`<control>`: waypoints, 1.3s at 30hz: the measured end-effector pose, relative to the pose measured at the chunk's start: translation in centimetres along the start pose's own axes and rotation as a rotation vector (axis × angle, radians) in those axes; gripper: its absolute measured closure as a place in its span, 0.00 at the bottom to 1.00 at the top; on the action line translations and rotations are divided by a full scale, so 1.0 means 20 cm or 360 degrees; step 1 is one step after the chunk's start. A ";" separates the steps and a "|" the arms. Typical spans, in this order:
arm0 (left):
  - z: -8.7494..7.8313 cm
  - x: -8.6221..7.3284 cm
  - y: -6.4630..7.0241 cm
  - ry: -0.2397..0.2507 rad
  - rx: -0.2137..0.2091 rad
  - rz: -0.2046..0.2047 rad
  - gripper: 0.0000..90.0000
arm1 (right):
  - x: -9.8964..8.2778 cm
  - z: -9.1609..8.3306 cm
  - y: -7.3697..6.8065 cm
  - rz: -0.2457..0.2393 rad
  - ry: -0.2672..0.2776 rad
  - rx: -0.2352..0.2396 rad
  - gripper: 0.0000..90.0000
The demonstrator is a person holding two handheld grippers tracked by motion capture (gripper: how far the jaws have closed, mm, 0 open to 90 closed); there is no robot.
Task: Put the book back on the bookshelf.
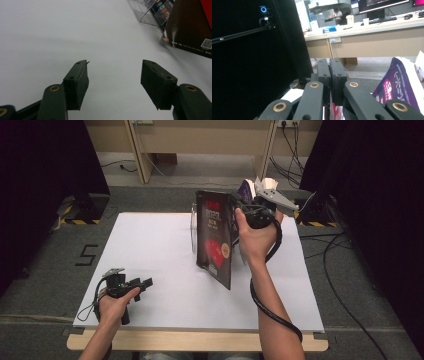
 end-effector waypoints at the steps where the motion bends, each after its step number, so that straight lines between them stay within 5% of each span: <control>1: 0.00 0.00 0.00 -0.0001 -0.0001 0.0001 0.42 | 0.01 0.02 0.00 -0.0004 0.0003 -0.0001 0.98; 21: -0.01 0.01 0.00 0.0015 -0.0013 -0.0015 0.42 | 0.14 0.31 0.04 -0.0008 0.0101 -0.0069 0.98; 30: -0.01 0.01 -0.02 0.0021 -0.0015 -0.0022 0.42 | 0.06 0.43 0.09 -0.0019 0.0131 -0.0138 0.98; 39: -0.02 0.02 -0.02 0.0030 -0.0012 -0.0026 0.42 | -0.02 0.27 0.08 -0.0081 0.0115 -0.0165 0.97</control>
Point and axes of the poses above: each handheld gripper's, and its own axes: z roughly forward along the jaws, x roughly out of its top, y roughly to its right, the point moved 9 cm from there along z, roughly forward along the jaws, and after that the axes turned 1 degree about y, right-handed, at the moved point
